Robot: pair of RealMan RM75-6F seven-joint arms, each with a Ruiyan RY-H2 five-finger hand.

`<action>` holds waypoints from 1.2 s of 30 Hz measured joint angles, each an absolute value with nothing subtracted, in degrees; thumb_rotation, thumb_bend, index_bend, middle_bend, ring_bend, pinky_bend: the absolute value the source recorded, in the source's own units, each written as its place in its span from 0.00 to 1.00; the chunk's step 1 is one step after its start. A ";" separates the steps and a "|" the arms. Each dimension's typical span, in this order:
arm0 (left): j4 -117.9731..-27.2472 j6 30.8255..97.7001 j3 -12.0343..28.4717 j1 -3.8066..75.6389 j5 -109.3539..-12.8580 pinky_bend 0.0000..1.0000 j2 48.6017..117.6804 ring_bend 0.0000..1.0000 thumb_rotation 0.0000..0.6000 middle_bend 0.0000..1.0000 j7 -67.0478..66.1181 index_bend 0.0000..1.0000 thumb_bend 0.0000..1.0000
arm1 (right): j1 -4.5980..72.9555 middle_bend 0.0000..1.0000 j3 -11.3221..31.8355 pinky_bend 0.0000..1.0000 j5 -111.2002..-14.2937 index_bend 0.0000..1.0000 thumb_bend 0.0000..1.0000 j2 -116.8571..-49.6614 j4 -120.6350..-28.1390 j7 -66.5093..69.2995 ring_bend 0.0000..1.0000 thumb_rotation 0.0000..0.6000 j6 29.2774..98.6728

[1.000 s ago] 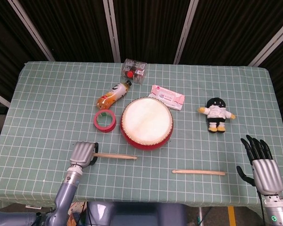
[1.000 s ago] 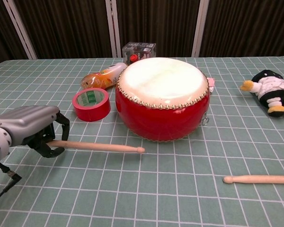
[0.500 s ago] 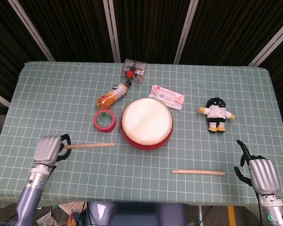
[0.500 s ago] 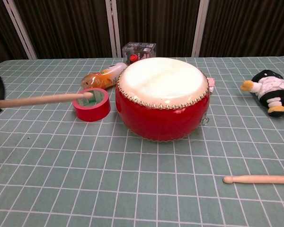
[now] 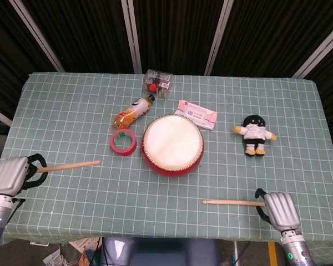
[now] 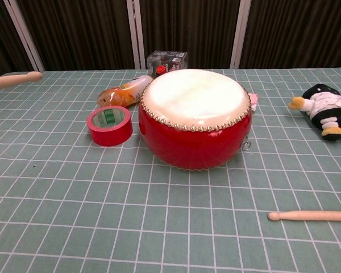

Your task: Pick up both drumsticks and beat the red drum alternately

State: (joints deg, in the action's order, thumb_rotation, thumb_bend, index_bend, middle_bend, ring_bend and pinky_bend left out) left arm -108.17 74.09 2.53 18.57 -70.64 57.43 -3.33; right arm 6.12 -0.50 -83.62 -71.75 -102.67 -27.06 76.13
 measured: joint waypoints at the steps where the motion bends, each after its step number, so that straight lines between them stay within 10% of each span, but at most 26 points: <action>1: -108.07 73.94 2.61 18.52 -70.80 1.00 57.28 1.00 1.00 1.00 -2.98 0.76 0.54 | 6.26 1.00 -0.51 1.00 -82.68 0.47 0.36 -73.14 -102.73 -28.95 1.00 1.00 75.68; 36: -106.78 71.48 4.32 17.82 -71.12 1.00 57.50 1.00 1.00 1.00 -2.72 0.76 0.54 | 9.13 1.00 3.01 1.00 -67.06 0.47 0.36 -87.15 -92.53 -37.12 1.00 1.00 72.32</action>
